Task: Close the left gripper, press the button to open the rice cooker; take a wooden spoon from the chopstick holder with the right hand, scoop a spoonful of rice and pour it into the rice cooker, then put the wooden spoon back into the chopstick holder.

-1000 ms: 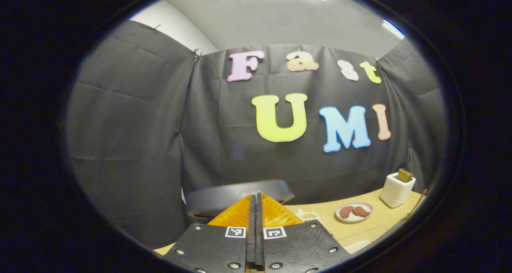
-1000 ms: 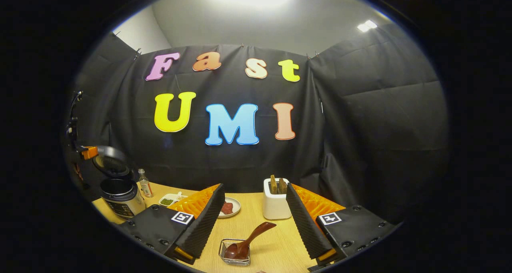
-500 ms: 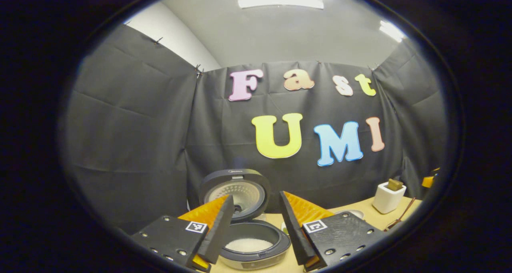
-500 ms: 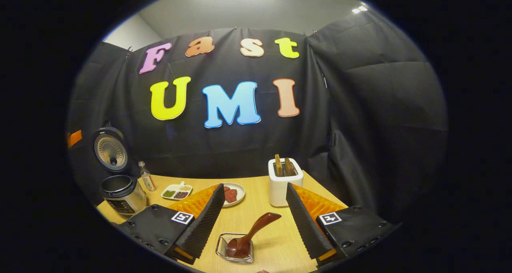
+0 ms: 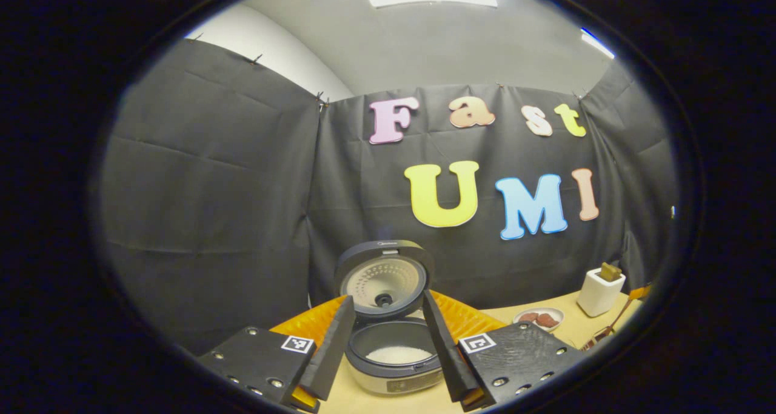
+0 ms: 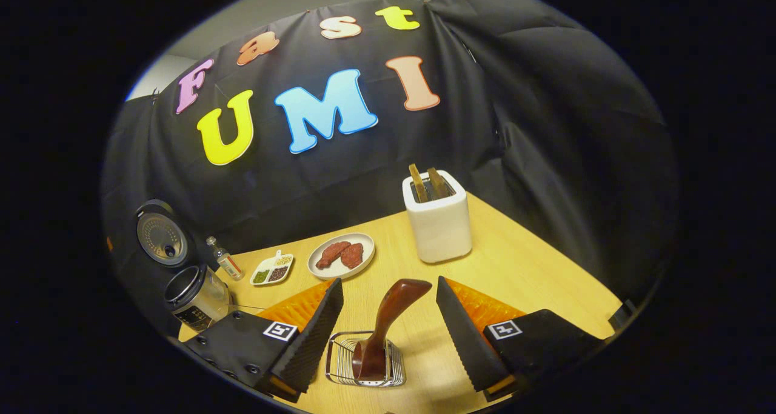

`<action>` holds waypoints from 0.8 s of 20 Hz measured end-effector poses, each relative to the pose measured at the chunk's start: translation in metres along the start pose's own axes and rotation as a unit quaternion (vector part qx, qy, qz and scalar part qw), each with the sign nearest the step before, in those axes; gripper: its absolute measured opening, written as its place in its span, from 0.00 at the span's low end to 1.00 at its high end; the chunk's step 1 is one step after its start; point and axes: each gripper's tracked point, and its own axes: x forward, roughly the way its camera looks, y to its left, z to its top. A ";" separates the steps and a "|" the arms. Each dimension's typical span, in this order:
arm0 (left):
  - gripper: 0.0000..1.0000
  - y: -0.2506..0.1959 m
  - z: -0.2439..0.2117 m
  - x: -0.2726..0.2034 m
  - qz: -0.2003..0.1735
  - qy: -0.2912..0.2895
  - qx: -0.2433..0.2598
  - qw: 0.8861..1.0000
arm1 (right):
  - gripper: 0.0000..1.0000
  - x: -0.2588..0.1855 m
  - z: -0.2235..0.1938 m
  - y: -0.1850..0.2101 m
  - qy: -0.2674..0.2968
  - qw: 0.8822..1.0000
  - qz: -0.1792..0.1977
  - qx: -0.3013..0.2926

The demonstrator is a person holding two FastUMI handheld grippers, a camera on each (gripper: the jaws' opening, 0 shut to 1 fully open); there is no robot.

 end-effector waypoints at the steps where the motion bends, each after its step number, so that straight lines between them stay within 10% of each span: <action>1: 0.70 0.003 -0.001 -0.002 0.005 0.002 -0.001 1.000 | 0.98 0.003 -0.008 -0.001 0.013 1.000 0.002 0.007; 6: 0.72 0.013 -0.003 -0.015 0.020 0.005 0.005 1.000 | 0.96 0.020 -0.038 0.003 0.062 0.997 0.018 0.042; 12: 0.73 0.012 0.000 -0.023 0.026 0.004 0.009 1.000 | 0.45 0.031 -0.050 0.008 0.090 0.991 0.040 0.090; 13: 0.73 0.011 0.000 -0.025 0.026 0.005 0.009 1.000 | 0.12 0.034 -0.050 0.010 0.092 0.990 0.045 0.092; 16: 0.73 0.004 -0.003 -0.032 0.027 0.008 0.007 1.000 | 0.12 0.014 -0.040 0.011 0.084 0.993 0.054 0.061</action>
